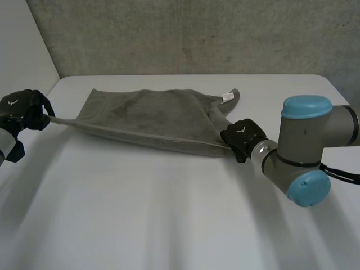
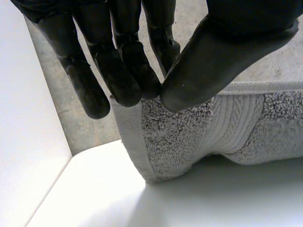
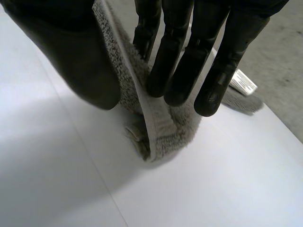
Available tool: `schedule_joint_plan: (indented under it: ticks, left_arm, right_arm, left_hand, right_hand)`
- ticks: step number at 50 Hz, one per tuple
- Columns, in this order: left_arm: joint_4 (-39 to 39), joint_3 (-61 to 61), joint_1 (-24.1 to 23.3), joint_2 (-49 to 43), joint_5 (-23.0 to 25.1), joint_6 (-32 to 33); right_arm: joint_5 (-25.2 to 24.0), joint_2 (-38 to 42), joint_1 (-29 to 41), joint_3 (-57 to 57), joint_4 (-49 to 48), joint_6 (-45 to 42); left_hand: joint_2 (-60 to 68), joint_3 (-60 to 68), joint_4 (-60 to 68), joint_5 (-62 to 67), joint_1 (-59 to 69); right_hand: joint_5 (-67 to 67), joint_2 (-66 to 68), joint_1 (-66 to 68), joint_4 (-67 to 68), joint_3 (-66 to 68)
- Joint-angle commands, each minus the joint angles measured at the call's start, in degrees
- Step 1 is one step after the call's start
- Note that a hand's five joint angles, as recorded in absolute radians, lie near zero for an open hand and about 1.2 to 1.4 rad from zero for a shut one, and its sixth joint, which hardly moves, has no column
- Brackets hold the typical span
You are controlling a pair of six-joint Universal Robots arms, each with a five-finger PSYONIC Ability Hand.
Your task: Fold the towel.
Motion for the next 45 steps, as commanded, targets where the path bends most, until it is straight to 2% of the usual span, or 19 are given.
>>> schedule_joint_plan:
  ticks: [1,11,23,35,40,42,43,45]
  left_arm:
    - [0.0,0.0,-0.1,0.0,-0.2,-0.2]
    - [0.0,-0.2,-0.5,0.1,-0.4,-0.5]
    - [-0.1,-0.3,-0.7,0.2,-0.4,-0.7]
    - [-0.2,-0.3,-0.7,0.1,-0.4,-0.7]
    - [-0.2,-0.3,-0.7,0.1,-0.4,-0.7]
    - [-0.2,-0.4,-0.7,0.1,-0.4,-0.7]
    - [-0.1,-0.5,-0.7,0.1,-0.4,-0.7]
    - [-0.1,-0.5,-0.7,0.2,-0.4,-0.7]
  right_arm:
    - [4.0,-0.9,0.0,2.9,-6.2,1.6]
    - [4.4,-3.4,-1.6,7.0,-10.8,4.5]
    - [4.2,0.6,-1.9,5.6,-10.7,8.4]
    - [4.1,0.7,-1.9,5.8,-10.9,10.0]
    - [4.1,0.9,-1.9,5.5,-11.6,13.3]
    - [4.1,1.6,-2.0,5.2,-13.0,15.9]
    - [4.1,1.6,-2.0,5.2,-13.0,15.9]
    - [4.1,1.9,-2.0,5.0,-13.8,18.5]
  left_hand:
    - [2.6,2.9,2.1,3.7,6.5]
    - [2.6,2.9,2.1,3.7,6.5]
    - [2.6,2.9,2.1,3.7,6.5]
    - [2.6,2.9,2.1,3.7,6.5]
    - [2.6,2.9,2.1,3.7,6.5]
    - [2.6,2.9,2.1,3.7,6.5]
    - [2.6,2.9,2.1,3.7,6.5]
    - [2.6,2.9,2.1,3.7,6.5]
  right_hand:
    - [-11.7,-11.6,-11.5,-12.3,-11.9]
    - [-15.7,-15.6,-15.5,-16.3,-16.0]
    - [-20.9,-20.8,-20.7,-21.5,-21.2]
    - [-24.8,-24.7,-24.6,-25.4,-25.1]
    - [-19.6,-19.5,-19.4,-20.2,-19.8]
    - [-8.4,-8.3,-8.2,-9.0,-8.6]
    - [-8.3,-8.2,-8.1,-8.9,-8.6]
    - [6.4,6.5,6.6,5.8,6.2]
